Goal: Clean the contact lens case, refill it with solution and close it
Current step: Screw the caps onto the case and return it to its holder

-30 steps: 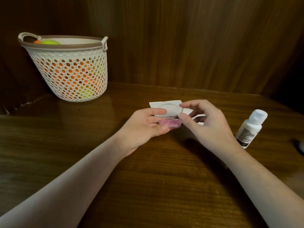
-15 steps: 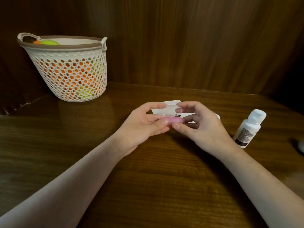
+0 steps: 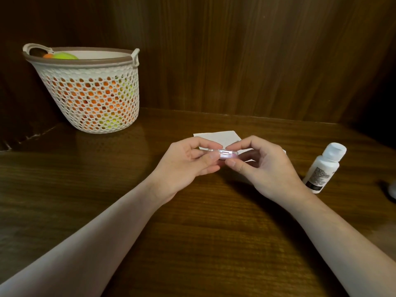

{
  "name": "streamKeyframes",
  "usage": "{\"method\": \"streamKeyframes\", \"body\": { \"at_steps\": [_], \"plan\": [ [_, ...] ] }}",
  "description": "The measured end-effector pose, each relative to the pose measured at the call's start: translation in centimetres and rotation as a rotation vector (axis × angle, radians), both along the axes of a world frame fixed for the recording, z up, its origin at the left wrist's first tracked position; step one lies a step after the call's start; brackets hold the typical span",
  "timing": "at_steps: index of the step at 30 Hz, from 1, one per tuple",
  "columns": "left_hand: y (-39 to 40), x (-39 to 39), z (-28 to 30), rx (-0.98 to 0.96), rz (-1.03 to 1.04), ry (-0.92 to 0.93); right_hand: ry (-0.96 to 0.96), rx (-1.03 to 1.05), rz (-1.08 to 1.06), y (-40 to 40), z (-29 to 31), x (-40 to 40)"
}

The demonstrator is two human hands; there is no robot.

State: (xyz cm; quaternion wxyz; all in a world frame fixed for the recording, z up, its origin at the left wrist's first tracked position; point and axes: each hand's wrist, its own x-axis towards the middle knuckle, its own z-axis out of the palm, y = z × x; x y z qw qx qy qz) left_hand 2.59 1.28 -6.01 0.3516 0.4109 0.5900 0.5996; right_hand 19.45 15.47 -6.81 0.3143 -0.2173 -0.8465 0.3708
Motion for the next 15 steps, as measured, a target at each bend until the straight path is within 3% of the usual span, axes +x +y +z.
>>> {"method": "streamKeyframes", "body": {
  "at_steps": [15],
  "plan": [
    [0.02, 0.18, -0.48, 0.018, -0.040, 0.110, 0.000, 0.178, 0.017, -0.34, 0.31, 0.17]
  ]
}}
